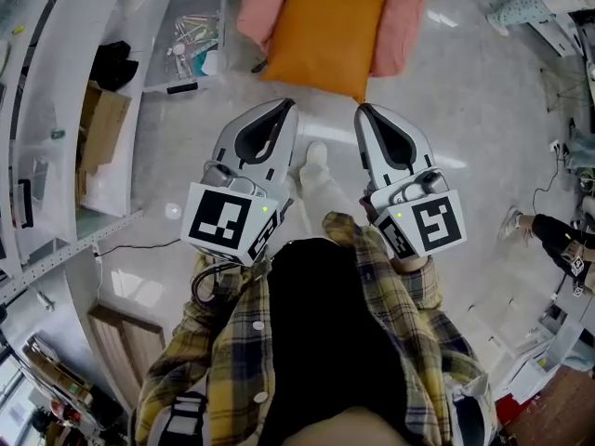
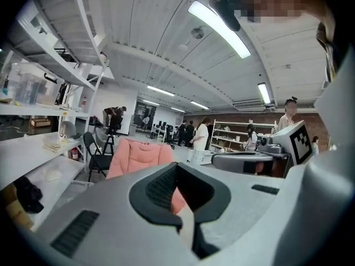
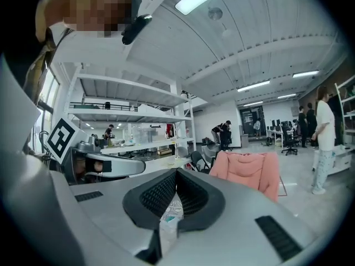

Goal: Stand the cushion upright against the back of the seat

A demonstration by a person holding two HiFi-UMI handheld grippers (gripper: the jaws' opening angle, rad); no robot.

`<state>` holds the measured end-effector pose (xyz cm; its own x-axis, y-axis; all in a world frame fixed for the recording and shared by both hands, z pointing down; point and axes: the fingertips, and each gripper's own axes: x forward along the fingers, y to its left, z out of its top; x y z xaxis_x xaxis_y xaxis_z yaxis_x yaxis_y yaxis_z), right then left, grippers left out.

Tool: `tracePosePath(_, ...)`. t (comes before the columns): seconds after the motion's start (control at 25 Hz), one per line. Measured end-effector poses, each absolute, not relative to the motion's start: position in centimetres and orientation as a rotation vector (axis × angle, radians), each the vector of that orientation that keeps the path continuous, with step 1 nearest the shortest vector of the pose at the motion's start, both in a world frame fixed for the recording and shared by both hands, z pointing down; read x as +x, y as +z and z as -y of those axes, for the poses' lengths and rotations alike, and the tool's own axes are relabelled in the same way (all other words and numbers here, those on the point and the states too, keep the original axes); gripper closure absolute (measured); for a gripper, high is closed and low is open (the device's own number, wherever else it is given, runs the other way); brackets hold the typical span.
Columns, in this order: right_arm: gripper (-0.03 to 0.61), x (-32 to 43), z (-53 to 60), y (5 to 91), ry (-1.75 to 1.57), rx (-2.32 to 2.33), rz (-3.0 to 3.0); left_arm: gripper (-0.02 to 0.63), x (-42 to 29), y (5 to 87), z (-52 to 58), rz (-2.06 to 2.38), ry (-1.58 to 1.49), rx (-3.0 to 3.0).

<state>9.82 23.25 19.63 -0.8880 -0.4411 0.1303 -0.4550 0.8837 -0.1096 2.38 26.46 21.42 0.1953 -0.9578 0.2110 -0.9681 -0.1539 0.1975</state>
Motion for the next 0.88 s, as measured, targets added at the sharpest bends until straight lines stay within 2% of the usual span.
tracePosePath(0.88,0.56,9.1,-6.1,18.5,0.122,0.685,2.961,0.611,0.7,19.3,-9.9,1.927,0.043,2.186)
